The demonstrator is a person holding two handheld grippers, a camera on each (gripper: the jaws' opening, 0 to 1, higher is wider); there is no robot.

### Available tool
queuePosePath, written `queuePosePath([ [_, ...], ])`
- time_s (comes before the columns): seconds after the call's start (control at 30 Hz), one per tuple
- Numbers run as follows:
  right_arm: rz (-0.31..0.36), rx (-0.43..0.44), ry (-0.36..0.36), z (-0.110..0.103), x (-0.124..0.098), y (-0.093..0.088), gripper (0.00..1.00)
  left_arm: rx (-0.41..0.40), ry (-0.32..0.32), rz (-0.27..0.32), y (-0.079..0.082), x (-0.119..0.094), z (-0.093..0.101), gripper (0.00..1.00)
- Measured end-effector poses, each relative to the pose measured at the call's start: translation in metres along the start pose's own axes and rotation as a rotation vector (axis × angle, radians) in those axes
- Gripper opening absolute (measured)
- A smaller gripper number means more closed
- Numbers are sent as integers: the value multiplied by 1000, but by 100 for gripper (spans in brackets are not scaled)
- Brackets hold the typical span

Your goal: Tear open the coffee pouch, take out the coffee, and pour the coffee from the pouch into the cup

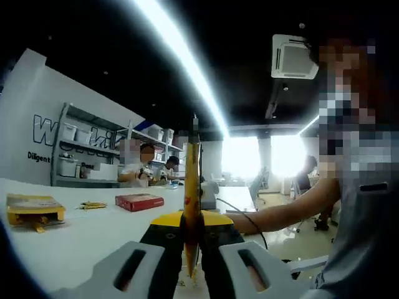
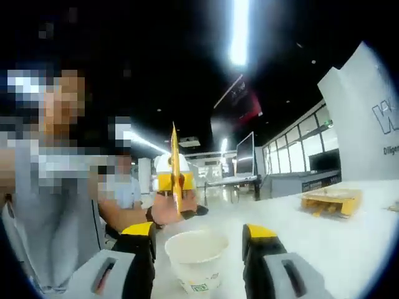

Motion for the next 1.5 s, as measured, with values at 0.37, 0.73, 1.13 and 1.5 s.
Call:
queuePosePath([
  [0.37,-11,14,23,-29,12,38,37,-59,-69,48,16,55,-2,11],
  [0.73,-27,42,14,-24,14,49,13,-58,-86,60,13,72,1,11],
  [1.13,-21,44,15,-24,11,45,10,-73,-79,47,8,71,-3,12],
  [1.5,0,74,19,-24,3,43,9,-70,-133,-102,20,69,-6,25],
])
Point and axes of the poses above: the point that each gripper's makers call its tool centre point, and the gripper's own axes: x roughly forward along the fingers, z roughly to its right, y roughly out of its top, the point moved 8 cm from there along -x, roughly backward along the fingers, and after that the axes turned 9 degrees about -y, right-handed, at the moved point
